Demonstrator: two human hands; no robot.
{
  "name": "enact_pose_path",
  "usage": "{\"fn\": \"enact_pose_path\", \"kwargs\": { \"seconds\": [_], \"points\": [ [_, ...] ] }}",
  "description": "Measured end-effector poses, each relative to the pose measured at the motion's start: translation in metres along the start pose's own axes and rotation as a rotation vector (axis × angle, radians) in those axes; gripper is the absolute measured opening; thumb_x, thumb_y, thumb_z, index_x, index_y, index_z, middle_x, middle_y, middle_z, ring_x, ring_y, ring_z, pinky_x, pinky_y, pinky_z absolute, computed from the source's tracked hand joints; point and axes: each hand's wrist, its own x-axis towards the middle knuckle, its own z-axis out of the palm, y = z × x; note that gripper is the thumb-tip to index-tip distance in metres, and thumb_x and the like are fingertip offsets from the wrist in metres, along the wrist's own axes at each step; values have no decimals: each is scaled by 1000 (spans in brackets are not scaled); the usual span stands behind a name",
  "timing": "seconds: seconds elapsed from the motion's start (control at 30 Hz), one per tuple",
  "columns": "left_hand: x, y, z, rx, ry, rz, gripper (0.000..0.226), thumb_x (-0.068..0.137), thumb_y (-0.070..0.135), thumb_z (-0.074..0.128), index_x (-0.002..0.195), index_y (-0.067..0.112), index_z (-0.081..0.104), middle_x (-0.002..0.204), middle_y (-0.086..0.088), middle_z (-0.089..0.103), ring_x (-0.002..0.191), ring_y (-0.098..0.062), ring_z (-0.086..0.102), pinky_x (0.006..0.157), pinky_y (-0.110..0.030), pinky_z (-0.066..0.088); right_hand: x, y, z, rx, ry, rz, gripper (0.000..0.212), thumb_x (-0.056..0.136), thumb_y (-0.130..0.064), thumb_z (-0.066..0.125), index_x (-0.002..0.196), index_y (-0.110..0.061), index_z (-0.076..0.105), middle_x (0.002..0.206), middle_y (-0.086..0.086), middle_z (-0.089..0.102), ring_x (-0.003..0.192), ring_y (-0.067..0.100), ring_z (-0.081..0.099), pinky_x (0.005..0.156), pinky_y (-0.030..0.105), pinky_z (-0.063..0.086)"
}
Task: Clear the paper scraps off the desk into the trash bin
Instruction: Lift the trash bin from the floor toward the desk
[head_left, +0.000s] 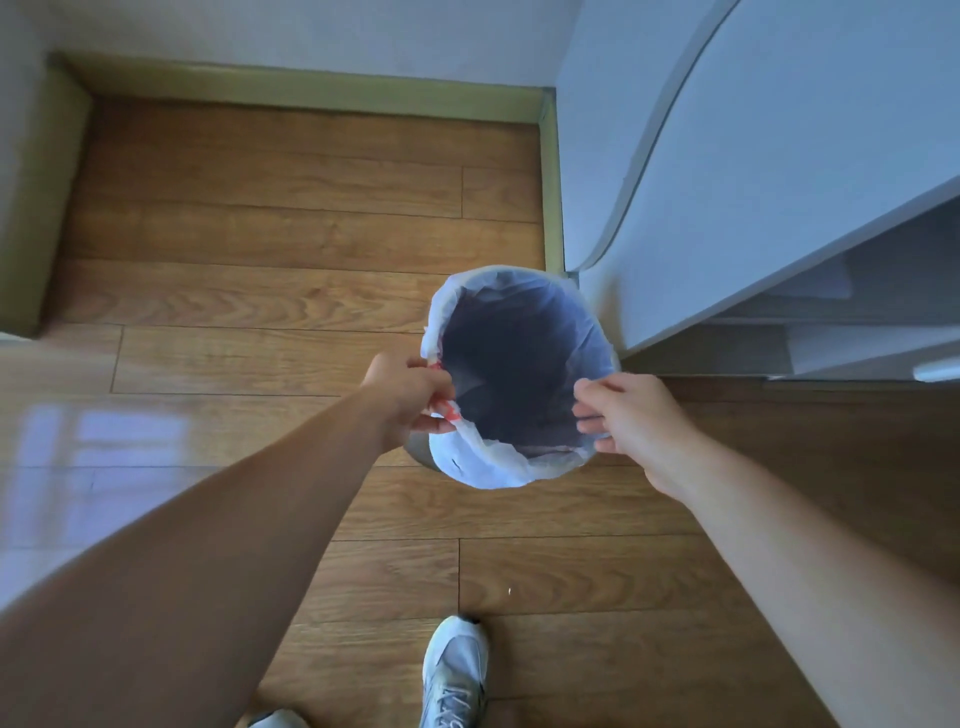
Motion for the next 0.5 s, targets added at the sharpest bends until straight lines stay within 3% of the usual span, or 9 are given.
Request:
{"fn": "enact_pose_path", "kwargs": {
  "seconds": [0.2, 0.5],
  "points": [
    [-56, 14, -57, -82, 86, -35, 10, 76, -12, 63, 83, -7, 65, 43, -11, 61, 38, -18, 60, 47, -34, 58, -43, -54, 14, -52, -53, -82, 21, 95, -36, 52, 89, -21, 65, 96, 6, 70, 87, 17, 68, 68, 27, 54],
    [-198, 52, -165, -258, 190, -55, 11, 80, -8, 62, 90, -7, 65, 40, -9, 63, 39, -19, 65, 47, -34, 57, -176, -184, 42, -126, -115, -260, 21, 96, -38, 52, 91, -23, 65, 94, -1, 70, 85, 13, 69, 72, 25, 58]
  ]
}}
